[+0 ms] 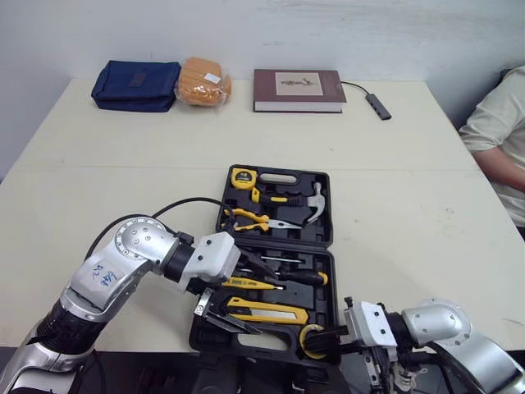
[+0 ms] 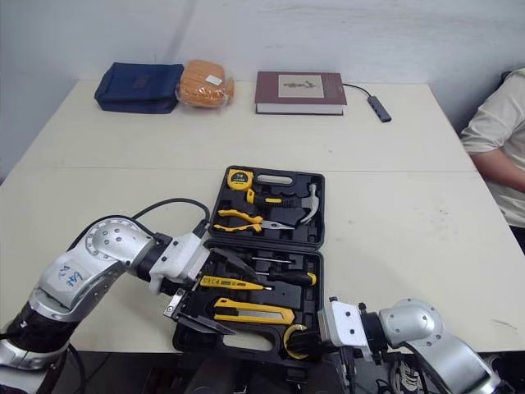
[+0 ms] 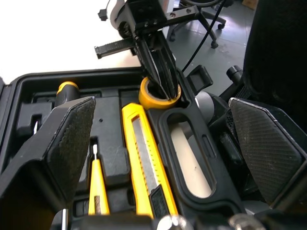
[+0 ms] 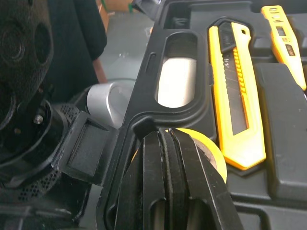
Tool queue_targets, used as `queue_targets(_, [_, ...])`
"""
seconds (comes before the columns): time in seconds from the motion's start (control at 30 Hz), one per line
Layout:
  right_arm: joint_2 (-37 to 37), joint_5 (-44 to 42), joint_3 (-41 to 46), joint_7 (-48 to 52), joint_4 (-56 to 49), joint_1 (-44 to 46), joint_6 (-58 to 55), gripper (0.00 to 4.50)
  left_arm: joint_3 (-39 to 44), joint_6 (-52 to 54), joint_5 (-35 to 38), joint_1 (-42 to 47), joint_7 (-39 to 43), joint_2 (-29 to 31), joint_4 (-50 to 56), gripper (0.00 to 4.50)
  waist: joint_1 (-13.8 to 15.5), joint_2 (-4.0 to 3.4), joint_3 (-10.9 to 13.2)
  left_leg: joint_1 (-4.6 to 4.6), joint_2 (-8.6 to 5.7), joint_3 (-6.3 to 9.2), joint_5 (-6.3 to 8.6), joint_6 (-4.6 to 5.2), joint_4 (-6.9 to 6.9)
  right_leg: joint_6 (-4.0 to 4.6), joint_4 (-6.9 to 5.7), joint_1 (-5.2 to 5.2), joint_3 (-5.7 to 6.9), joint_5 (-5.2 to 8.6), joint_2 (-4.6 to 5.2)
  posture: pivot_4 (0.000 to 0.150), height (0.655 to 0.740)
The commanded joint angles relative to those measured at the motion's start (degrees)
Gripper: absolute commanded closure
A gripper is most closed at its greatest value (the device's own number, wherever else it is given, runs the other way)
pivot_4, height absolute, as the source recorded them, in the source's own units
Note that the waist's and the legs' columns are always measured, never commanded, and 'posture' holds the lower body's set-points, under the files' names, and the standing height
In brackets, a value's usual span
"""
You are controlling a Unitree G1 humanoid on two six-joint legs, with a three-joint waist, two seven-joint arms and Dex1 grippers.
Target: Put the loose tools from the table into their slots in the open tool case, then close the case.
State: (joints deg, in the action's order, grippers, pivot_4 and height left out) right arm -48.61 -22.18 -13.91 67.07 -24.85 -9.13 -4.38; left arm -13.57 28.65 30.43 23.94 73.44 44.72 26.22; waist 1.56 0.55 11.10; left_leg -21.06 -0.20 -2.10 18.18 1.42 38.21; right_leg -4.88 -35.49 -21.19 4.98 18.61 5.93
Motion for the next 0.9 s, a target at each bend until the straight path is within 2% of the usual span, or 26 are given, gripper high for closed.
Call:
queue_targets(0.03, [-0.68, 2.77, 0.19, 0.56, 6.51, -2.09, 0.64, 4.43, -0.22, -1.19, -0.26, 0.73, 0.58, -0.37, 0.73, 0.0, -0.01, 0.0, 0.0, 0.0, 0.0, 0.0, 0.0, 0.0, 0.0, 0.0, 0.0, 0.0, 0.0, 0.0, 0.01, 0.15, 0.74])
queue_targets(0.2, [-1.06, 1.12, 1.13, 0.27, 3.66, -1.87, 0.68, 4.43, -0.63, -1.35, -0.91, 0.7, 0.28, -0.54, 0.73, 0.0, 0.03, 0.0, 0.0, 0.0, -0.01, 0.0, 0.01, 0.03, 0.0, -0.01, 0.03, 0.02, 0.0, -0.01, 0.04, 0.15, 0.74])
queue_targets(0.33, [-4.78, -8.82, 9.07, -2.44, -7.14, -0.92, -8.83, 4.43, 2.29, 0.16, -0.89, -1.42, -2.27, 0.39, -0.54, 0.0, -0.03, -0.1, 0.06, -0.06, -0.03, 0.0, 0.02, 0.05, 0.02, -0.03, 0.01, -0.05, 0.0, -0.02, 0.09, 0.15, 0.74])
queue_targets(0.4, [-6.55, -13.11, 14.43, -4.44, -9.12, -0.4, -13.68, 4.43, 4.58, -0.62, -1.86, -2.88, -3.28, 1.4, -2.79, 0.0, -0.23, -0.12, 0.07, -0.09, -0.03, 0.01, 0.02, 0.05, 0.02, -0.03, -0.02, -0.11, 0.0, -0.02, 0.1, 0.15, 0.74])
queue_targets(0.53, [-9.34, -13.98, 22.86, -7.33, -5.58, 2.43, -19.33, 4.43, 10.68, -4.61, -4.8, -5.0, -5.51, 3.72, -11.82, 0.0, -0.24, -0.16, 0.1, -0.07, 0.02, 0.0, -0.01, -0.02, -0.09, 0.04, -0.09, -0.22, 0.01, 0.02, 0.06, 0.15, 0.74])
queue_targets(0.63, [-10.24, -8.65, 23.28, -9.25, 1.27, 6.0, -19.5, 4.43, 13.78, -10.04, -7.64, -4.89, -5.89, 5.03, -20.83, 0.0, -0.18, -0.15, 0.1, -0.11, 0.02, -0.01, -0.01, -0.01, -0.09, 0.04, -0.1, -0.28, 0.02, 0.02, 0.06, 0.15, 0.74])
queue_targets(0.67, [-10.08, -6.58, 22.32, -9.87, 4.14, 7.76, -19.05, 4.5, 14.14, -12.41, -9.01, -4.71, -5.79, 5.28, -24.03, 0.56, -0.2, -0.15, 0.1, -0.13, 0.0, -0.02, 0.0, 0.01, -0.09, 0.04, -0.09, -0.29, 0.02, 0.02, 0.08, 0.15, 0.74])
queue_targets(0.73, [-9.34, -3.58, 20.34, -10.39, 8.1, 10.52, -18.31, 4.5, 13.96, -16.06, -11.28, -4.01, -5.71, 5.2, -28.77, 1.27, -0.14, -0.19, 0.11, -0.16, -0.02, -0.05, 0.02, 0.04, -0.11, 0.04, -0.05, -0.32, 0.02, 0.02, 0.12, 0.15, 0.74])
queue_targets(0.9, [-5.85, 3.7, 13.1, -10.96, 14.98, 17.33, -16.39, 4.5, 11.41, -22.41, -16.73, 0.78, -6.8, 2.04, -40.77, 3.6, -0.17, -0.2, 0.13, -0.25, -0.07, -0.08, 0.03, 0.06, -0.11, 0.02, -0.08, -0.39, 0.05, 0.01, 0.17, 0.15, 0.74])
